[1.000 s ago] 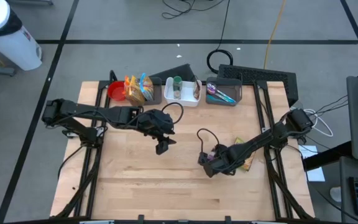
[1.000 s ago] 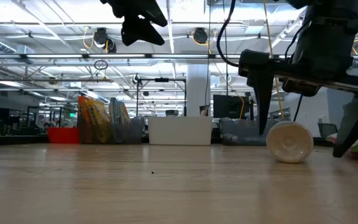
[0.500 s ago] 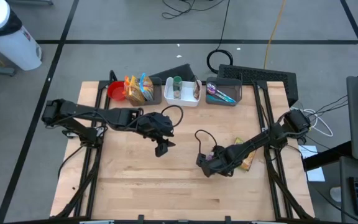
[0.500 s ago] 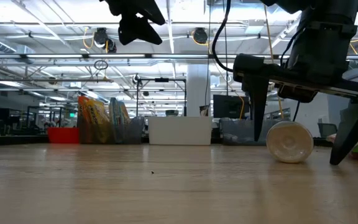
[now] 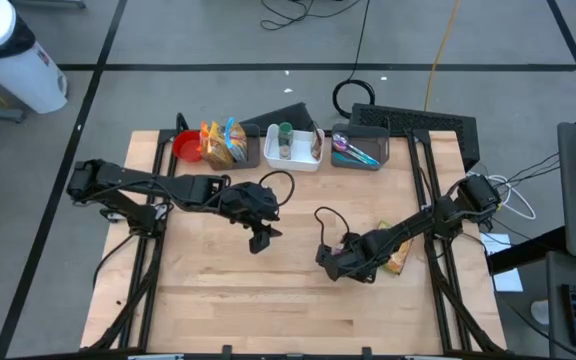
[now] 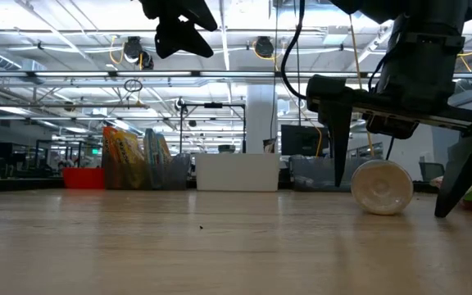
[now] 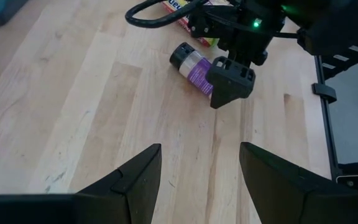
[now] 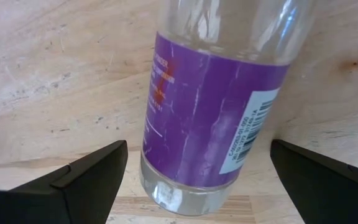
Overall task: Pick & Place Food Item
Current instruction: Put the purple seasoning bottle into the white bin
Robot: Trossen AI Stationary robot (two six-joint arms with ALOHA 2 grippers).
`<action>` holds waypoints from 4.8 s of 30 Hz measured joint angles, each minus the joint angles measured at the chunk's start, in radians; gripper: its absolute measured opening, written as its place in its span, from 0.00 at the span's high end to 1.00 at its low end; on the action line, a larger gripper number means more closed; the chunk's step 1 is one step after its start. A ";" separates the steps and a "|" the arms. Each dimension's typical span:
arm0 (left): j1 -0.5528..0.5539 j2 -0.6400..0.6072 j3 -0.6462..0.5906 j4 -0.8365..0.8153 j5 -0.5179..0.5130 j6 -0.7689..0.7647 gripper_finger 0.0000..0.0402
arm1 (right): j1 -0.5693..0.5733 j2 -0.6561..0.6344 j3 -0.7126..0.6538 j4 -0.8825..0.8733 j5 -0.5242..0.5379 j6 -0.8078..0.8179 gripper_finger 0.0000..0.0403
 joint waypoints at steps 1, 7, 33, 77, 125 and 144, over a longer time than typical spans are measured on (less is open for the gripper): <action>0.000 0.000 0.000 0.000 0.000 0.000 0.44 | 0.000 0.000 0.000 0.000 0.000 0.000 0.02; 0.000 0.000 0.000 0.000 0.000 0.000 0.44 | 0.000 0.001 -0.001 0.002 0.000 -0.004 0.02; 0.000 0.000 0.000 0.000 -0.018 -0.001 0.44 | 0.001 0.004 -0.004 -0.001 -0.025 0.004 0.35; 0.158 0.000 0.000 0.158 0.191 -0.071 0.44 | -0.014 -0.300 -0.003 -0.006 0.424 -0.611 0.52; 0.171 0.251 0.003 1.158 0.252 -0.316 0.44 | -0.268 -0.621 -0.004 0.275 0.227 -1.542 0.52; 0.138 0.248 0.017 1.048 0.200 -0.256 0.44 | -0.351 -0.585 -0.001 0.256 0.053 -1.474 0.52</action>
